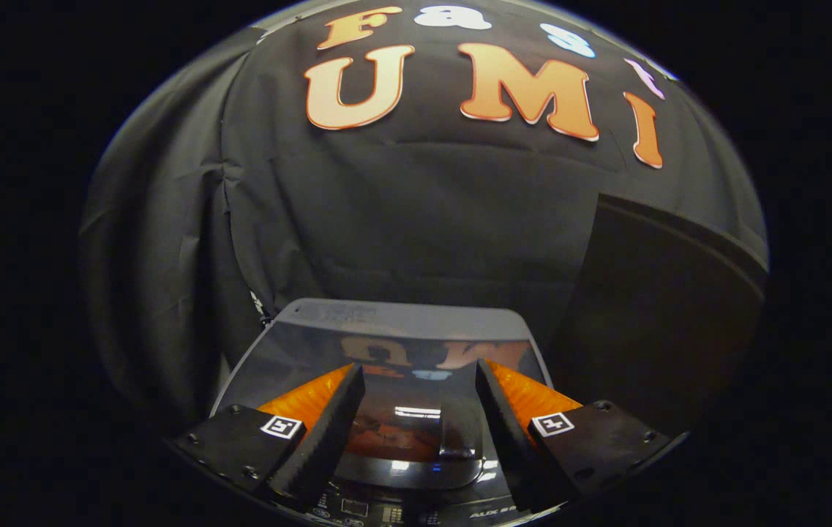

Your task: Put the clothes into the washing machine and then close the washing machine lid.

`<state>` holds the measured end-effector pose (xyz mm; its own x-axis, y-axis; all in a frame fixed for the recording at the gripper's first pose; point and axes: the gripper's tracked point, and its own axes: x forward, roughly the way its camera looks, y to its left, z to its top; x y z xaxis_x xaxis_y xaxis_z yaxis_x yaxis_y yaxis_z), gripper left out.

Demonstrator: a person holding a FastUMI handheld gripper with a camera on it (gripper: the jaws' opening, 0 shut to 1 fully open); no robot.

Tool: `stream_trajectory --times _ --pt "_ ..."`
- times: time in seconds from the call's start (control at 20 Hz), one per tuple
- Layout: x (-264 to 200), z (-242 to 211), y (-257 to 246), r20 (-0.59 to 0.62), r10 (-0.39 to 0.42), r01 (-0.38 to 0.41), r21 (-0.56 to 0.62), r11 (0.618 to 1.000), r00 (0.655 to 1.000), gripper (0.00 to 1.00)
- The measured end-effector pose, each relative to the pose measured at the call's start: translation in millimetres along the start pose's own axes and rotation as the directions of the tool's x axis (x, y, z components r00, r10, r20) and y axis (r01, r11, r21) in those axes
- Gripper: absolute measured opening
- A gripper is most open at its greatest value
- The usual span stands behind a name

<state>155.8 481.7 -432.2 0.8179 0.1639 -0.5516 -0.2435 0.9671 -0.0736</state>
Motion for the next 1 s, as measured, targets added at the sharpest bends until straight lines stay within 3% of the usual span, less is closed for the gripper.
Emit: stream_trajectory --times 0.55,0.7,1.0 --pt "-15.5 35.2 8.9 0.045 0.017 -0.017 -0.006 1.000 0.999 0.99" --pt "-21.7 49.5 17.4 0.053 0.040 -0.042 0.047 0.998 0.998 0.99" --pt "-63.4 133.4 19.4 0.181 0.061 -0.075 0.074 0.994 0.982 0.99"
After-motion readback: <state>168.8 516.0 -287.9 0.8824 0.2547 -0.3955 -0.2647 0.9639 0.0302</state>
